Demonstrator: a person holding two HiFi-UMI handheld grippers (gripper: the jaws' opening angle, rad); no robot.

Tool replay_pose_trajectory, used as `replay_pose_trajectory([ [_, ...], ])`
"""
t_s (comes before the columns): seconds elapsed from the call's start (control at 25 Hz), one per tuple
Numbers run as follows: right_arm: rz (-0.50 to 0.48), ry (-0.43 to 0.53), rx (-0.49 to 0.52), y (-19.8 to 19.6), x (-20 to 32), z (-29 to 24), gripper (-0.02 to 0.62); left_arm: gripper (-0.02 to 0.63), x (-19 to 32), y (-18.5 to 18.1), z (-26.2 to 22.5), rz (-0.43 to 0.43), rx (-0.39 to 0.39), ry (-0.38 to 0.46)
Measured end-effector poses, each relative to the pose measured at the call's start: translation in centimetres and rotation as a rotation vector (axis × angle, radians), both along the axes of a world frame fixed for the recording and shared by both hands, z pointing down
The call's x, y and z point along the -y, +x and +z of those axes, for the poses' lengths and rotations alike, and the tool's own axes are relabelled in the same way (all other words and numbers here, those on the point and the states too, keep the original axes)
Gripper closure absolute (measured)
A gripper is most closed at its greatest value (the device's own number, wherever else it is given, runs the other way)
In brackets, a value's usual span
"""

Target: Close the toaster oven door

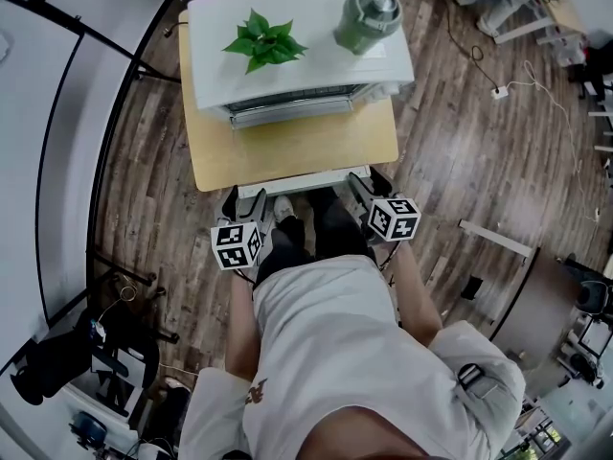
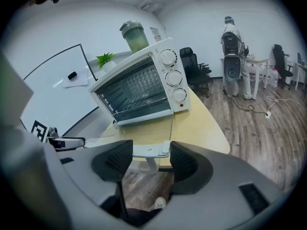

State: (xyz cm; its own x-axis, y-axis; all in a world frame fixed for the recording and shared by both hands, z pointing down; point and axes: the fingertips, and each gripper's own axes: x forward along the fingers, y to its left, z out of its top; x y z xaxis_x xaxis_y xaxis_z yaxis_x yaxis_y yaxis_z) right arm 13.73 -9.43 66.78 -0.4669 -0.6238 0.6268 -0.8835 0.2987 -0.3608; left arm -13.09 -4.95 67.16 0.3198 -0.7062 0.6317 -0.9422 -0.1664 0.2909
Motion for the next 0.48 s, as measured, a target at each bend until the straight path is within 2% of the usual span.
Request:
replay_pose_trajectory([
  [0.48, 0.039, 0.057, 0.072, -0.2, 1.2, -3.1, 0.348, 0.334, 1.3, -0.4, -3.6, -0.003, 0.026, 0.097],
])
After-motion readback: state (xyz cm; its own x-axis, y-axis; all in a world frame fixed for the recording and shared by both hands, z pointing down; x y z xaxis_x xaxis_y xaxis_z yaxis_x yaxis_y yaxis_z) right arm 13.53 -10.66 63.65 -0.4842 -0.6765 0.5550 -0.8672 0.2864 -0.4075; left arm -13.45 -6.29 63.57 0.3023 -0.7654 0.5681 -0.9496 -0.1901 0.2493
